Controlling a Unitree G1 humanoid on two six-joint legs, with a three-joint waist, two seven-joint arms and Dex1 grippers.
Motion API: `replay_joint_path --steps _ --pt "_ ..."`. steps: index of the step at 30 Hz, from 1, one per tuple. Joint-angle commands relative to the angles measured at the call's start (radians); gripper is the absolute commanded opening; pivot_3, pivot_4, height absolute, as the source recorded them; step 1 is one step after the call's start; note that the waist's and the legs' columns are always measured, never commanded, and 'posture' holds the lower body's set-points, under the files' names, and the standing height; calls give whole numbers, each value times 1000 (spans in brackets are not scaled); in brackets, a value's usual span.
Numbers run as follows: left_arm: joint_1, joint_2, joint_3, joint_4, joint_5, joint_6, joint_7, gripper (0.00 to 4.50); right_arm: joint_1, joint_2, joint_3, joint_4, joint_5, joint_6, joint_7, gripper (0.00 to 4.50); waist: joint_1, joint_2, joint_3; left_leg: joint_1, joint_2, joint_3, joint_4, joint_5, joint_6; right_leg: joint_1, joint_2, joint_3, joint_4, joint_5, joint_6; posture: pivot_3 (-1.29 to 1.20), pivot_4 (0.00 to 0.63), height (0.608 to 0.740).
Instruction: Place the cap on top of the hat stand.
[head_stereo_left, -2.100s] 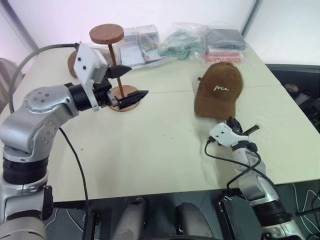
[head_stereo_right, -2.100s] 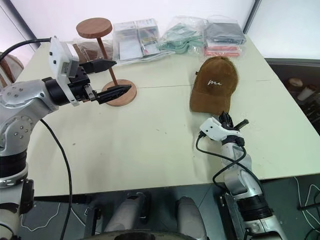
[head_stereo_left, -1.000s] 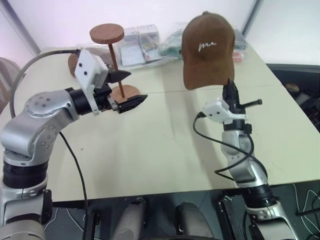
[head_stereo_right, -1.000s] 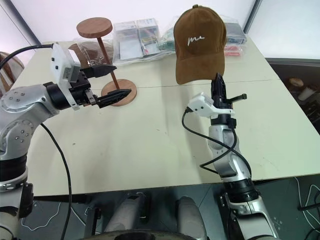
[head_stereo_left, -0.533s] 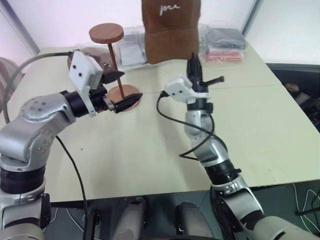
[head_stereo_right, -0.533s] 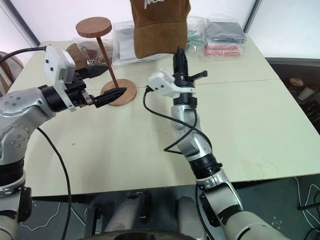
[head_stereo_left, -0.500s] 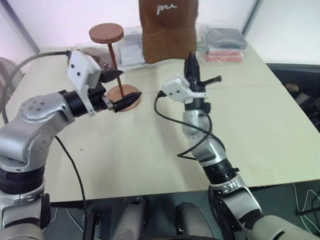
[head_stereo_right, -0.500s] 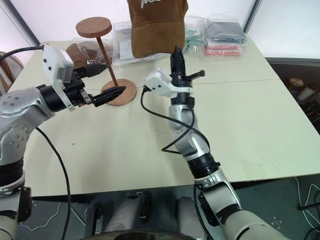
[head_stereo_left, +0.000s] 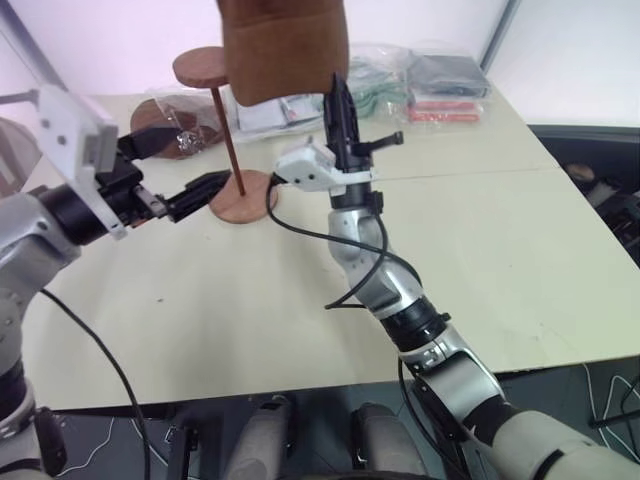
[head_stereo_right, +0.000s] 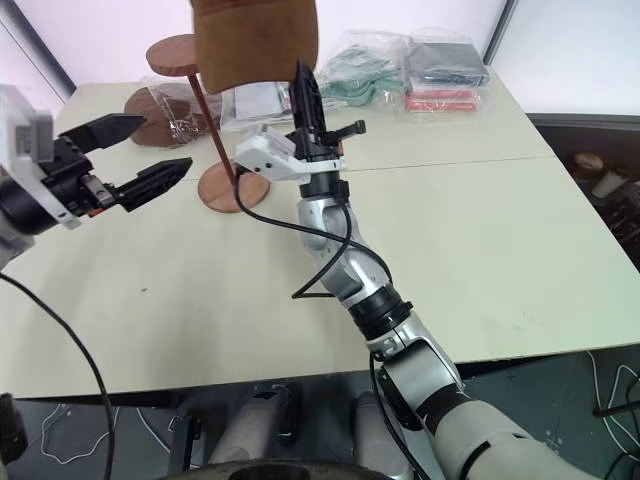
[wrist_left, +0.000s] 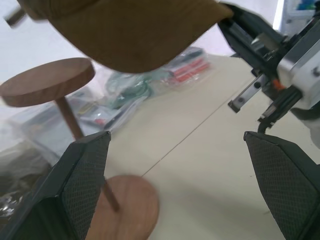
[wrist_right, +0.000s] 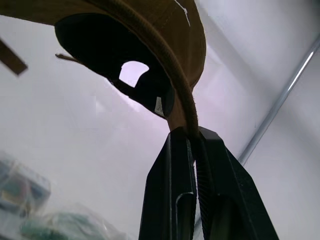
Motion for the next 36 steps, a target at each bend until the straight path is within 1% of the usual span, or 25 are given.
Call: replay_joint_path --steps 1,7,12,18,23,31,36 --pt "16 21 53 -33 -19 -9 15 4500 -54 9 15 -6 -17 -45 -36 52 2 0 0 0 0 0 0 0 0 0 0 0 0 0 0 0 150 740" --pt "36 20 67 -37 -10 -30 36 4500 -56 41 48 14 -15 -65 -40 52 3 0 0 0 0 0 0 0 0 0 0 0 0 0 0 0 150 740" --pt "62 31 90 -39 -7 -36 40 4500 -51 82 72 62 -14 -57 -61 52 -5 0 0 0 0 0 -1 0 -1 0 0 0 0 0 0 0 150 740" --pt "84 56 115 -51 -16 -26 49 4500 -60 167 94 197 -17 -12 -128 52 -13 0 0 1 0 0 -3 1 -2 0 0 0 0 0 0 0 150 740" --pt "98 91 143 -53 -28 -11 49 4500 -28 227 128 283 4 15 -167 52 -14 0 0 1 0 -1 -4 1 -2 -2 0 0 0 0 0 0 150 740" --pt "116 129 179 -73 -72 30 66 4500 -6 290 191 404 38 30 -275 52 -14 0 0 1 0 -1 -4 1 -2 -3 1 0 0 0 0 0 150 740" --pt "121 148 195 -80 -100 49 81 4500 -9 305 233 412 58 22 -308 52 -14 0 0 1 0 -1 -5 1 -2 -2 1 1 -1 0 0 0 150 740"
